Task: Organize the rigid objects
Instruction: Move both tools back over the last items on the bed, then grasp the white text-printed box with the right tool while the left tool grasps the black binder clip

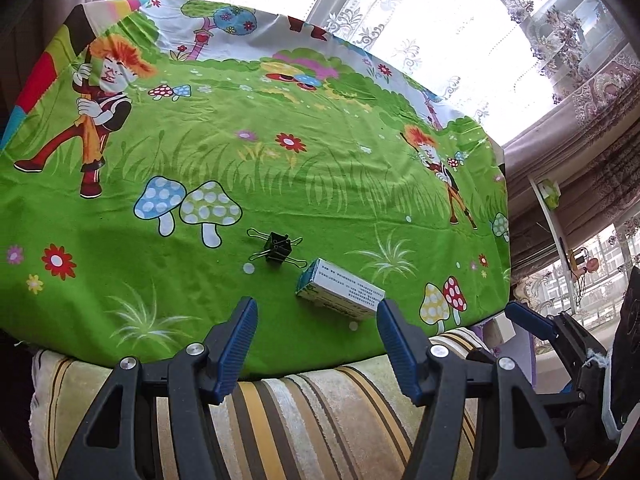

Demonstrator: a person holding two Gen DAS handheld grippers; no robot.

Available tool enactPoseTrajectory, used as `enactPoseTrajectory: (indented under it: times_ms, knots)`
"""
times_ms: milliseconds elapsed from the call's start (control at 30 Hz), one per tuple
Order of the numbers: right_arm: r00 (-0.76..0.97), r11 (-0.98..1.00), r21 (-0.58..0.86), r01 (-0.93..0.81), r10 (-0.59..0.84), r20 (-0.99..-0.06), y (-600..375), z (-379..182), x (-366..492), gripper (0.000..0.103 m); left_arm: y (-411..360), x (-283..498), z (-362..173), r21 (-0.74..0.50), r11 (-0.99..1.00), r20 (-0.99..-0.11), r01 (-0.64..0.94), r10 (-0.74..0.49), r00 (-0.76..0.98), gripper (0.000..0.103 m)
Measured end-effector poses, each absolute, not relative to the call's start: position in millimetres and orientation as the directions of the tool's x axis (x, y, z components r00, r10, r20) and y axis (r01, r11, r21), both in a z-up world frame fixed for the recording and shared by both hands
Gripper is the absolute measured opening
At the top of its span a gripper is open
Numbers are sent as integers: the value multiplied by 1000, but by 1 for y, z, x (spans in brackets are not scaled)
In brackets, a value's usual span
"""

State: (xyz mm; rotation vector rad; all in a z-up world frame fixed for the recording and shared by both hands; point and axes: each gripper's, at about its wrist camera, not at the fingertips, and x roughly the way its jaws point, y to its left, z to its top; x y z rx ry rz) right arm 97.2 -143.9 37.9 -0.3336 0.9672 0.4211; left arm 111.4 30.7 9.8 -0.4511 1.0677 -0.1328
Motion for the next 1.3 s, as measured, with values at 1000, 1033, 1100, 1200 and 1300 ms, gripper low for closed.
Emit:
enactPoseTrajectory:
  times_ms: [1000, 1033, 1100, 1200, 1300]
  knots:
    - [294, 730, -74, -679, 178, -939, -62, -50, 169, 64, 52, 172, -33, -363, 927, -856, -98, -291, 427, 63]
    - [289, 731, -68, -679, 181, -940, -63, -51, 170, 60, 51, 172, -34, -362, 929, -855, -82, -296, 425, 63]
    - [277, 732, -56, -679, 185, -943, -64, -53, 171, 54, 49, 172, -33, -348, 936, -854, -49, -295, 428, 63]
    - [267, 736, -45, -675, 187, -945, -65, -55, 174, 42, 45, 172, -31, -308, 951, -858, -6, -275, 434, 63]
    - [274, 760, -43, -648, 181, -944, -73, -55, 175, 29, 39, 174, -31, -296, 954, -857, 46, -286, 428, 64]
